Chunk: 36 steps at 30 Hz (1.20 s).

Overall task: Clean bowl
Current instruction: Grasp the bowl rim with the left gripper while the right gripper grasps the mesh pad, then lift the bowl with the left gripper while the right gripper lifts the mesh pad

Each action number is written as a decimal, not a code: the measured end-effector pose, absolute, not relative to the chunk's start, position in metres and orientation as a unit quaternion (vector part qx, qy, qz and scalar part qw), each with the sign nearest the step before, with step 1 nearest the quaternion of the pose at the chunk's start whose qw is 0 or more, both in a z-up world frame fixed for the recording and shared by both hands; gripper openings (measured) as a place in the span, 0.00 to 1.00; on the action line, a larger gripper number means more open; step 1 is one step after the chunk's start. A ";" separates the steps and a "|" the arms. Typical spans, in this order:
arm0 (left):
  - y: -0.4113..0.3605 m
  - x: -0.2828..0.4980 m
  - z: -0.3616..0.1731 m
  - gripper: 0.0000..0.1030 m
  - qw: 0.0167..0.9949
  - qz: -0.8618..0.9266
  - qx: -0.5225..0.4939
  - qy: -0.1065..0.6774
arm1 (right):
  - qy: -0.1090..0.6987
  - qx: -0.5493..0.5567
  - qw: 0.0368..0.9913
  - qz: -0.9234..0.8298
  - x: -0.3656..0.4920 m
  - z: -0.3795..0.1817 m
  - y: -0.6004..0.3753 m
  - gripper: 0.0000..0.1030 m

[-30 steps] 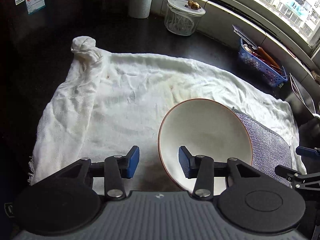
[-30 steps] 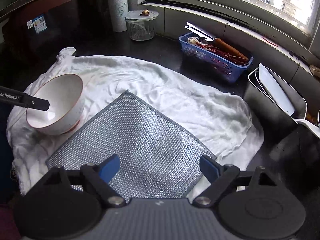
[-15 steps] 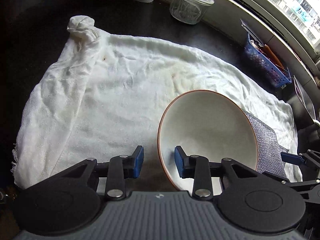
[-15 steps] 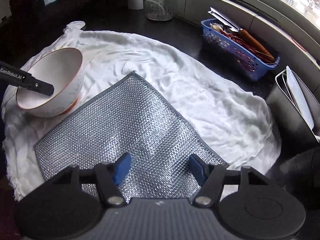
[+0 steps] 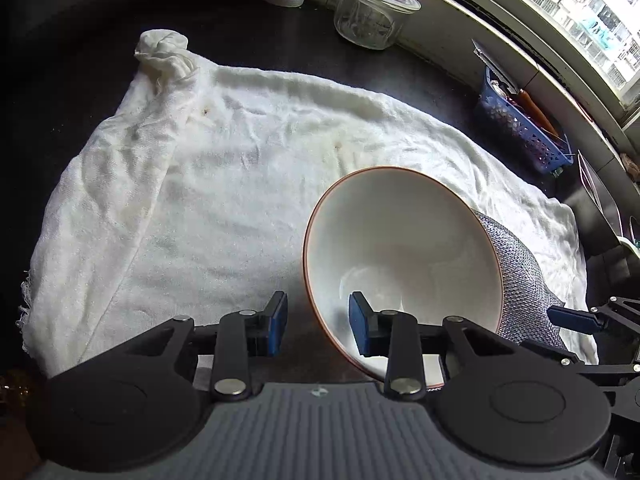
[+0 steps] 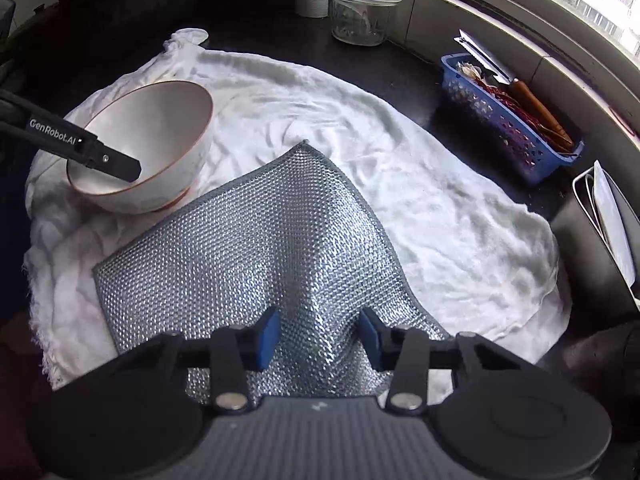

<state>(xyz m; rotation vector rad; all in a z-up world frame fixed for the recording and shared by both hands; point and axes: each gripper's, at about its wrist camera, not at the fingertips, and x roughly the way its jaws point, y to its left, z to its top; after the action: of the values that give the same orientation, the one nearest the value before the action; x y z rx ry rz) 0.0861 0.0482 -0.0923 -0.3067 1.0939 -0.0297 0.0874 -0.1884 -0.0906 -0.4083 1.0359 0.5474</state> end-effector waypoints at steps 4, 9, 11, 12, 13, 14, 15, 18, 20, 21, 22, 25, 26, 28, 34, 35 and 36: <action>0.048 0.084 -0.091 0.32 0.844 -0.017 -0.148 0.515 | 0.478 -0.216 0.810 0.262 0.083 -0.087 -0.181 0.46; 0.047 0.082 -0.090 0.32 0.846 -0.020 -0.151 0.511 | 0.468 -0.222 0.814 0.264 0.086 -0.087 -0.179 0.38; 0.046 0.081 -0.091 0.32 0.846 -0.021 -0.153 0.511 | 0.464 -0.235 0.808 0.276 0.083 -0.085 -0.175 0.36; 0.046 0.081 -0.091 0.32 0.845 -0.022 -0.154 0.511 | 0.464 -0.243 0.805 0.279 0.082 -0.085 -0.172 0.36; 0.045 0.081 -0.090 0.32 0.846 -0.025 -0.154 0.510 | 0.458 -0.246 0.804 0.289 0.079 -0.084 -0.169 0.37; 0.045 0.081 -0.090 0.32 0.847 -0.027 -0.153 0.509 | 0.453 -0.248 0.806 0.291 0.076 -0.082 -0.168 0.37; 0.044 0.081 -0.090 0.32 0.847 -0.030 -0.153 0.508 | 0.448 -0.249 0.807 0.293 0.074 -0.081 -0.166 0.37; 0.044 0.080 -0.088 0.32 0.852 -0.037 -0.150 0.501 | 0.452 -0.251 0.804 0.294 0.074 -0.085 -0.165 0.32; 0.045 0.080 -0.088 0.27 0.853 -0.038 -0.151 0.498 | 0.455 -0.252 0.801 0.295 0.074 -0.087 -0.164 0.14; 0.047 0.080 -0.089 0.23 0.853 -0.038 -0.154 0.498 | 0.457 -0.252 0.800 0.295 0.074 -0.089 -0.164 0.07; 0.049 0.080 -0.091 0.22 0.853 -0.037 -0.157 0.497 | 0.459 -0.253 0.799 0.296 0.075 -0.090 -0.163 0.04; 0.052 0.081 -0.093 0.15 0.853 -0.037 -0.157 0.496 | 0.466 -0.200 0.809 0.299 0.079 -0.088 -0.173 0.03; 0.053 0.081 -0.094 0.13 0.854 -0.037 -0.155 0.495 | 0.469 -0.176 0.813 0.298 0.081 -0.085 -0.179 0.03; 0.056 0.081 -0.094 0.11 0.855 -0.040 -0.164 0.490 | 0.475 -0.126 0.819 0.296 0.086 -0.078 -0.191 0.03; 0.061 0.086 -0.092 0.08 0.848 -0.050 -0.207 0.485 | 0.453 -0.040 0.842 0.291 0.092 -0.050 -0.209 0.02; 0.061 0.087 -0.092 0.08 0.847 -0.052 -0.214 0.484 | 0.447 -0.031 0.846 0.290 0.092 -0.044 -0.211 0.02; 0.062 0.088 -0.091 0.08 0.845 -0.054 -0.221 0.483 | 0.440 -0.022 0.850 0.289 0.093 -0.038 -0.213 0.03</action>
<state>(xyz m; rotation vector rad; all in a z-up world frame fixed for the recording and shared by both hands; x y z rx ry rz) 0.0876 0.0617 -0.0911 -0.4670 1.0196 -0.1130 0.0928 -0.2131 -0.0383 -0.0466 0.9260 0.6091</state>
